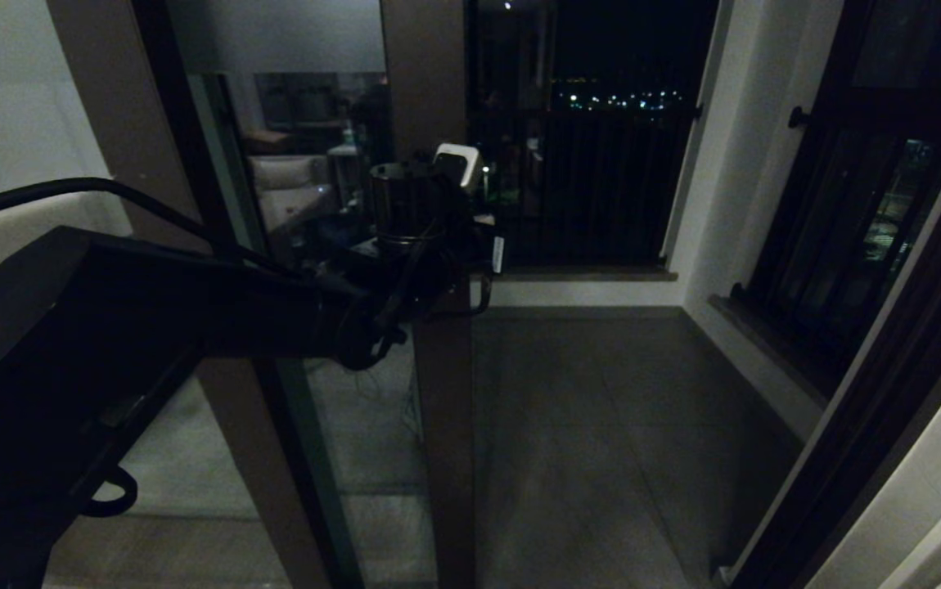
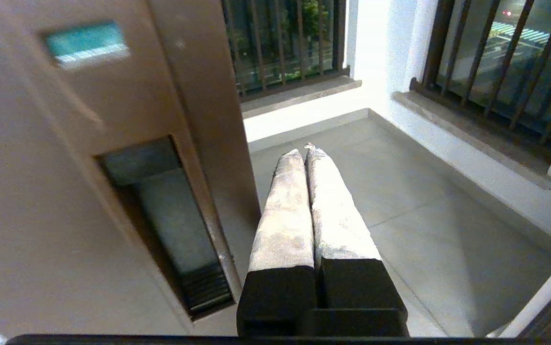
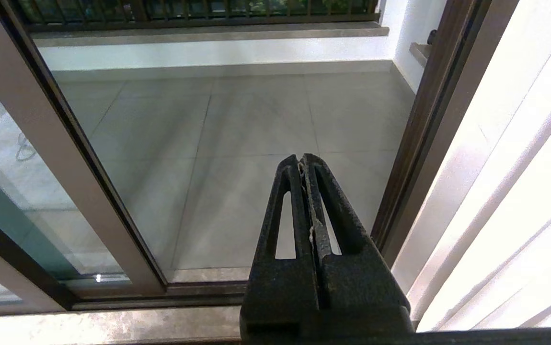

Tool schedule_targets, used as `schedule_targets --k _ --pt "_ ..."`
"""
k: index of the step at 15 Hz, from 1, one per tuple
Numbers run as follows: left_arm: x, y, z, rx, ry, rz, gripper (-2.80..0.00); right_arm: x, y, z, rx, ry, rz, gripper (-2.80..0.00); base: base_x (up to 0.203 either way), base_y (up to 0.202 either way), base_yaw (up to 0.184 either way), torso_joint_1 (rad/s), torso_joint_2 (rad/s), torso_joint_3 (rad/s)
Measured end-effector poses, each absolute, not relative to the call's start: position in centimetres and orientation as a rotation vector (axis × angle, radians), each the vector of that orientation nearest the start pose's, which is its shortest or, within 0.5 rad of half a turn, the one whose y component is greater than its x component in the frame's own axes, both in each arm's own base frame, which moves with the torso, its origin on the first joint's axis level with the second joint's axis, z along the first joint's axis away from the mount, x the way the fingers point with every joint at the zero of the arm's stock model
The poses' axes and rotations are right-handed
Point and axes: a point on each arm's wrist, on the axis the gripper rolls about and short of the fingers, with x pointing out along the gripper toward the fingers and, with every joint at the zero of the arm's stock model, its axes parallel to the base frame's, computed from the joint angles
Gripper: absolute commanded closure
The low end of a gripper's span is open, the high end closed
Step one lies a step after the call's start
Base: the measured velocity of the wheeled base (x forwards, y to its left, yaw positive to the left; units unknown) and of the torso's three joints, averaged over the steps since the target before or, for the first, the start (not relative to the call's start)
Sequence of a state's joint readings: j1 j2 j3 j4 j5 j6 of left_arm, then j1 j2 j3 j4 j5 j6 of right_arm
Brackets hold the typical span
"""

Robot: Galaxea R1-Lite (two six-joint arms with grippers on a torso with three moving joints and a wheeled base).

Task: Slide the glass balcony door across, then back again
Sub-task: Open the slid door

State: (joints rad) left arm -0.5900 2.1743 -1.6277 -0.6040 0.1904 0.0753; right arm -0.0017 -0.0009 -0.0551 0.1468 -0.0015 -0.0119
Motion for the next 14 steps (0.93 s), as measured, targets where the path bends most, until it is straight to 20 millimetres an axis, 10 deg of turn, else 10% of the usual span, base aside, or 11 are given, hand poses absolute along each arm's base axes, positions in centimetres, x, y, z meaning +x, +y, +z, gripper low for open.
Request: schedule_targets --k 14 --pt "38.8 -23.0 22.7 0.057 -0.047 -0.357 0.0 -2.8 0.0 7.6 -0.012 0.091 -0.003 0.0 0.0 0.0 0.0 0.0 0.0 0.0"
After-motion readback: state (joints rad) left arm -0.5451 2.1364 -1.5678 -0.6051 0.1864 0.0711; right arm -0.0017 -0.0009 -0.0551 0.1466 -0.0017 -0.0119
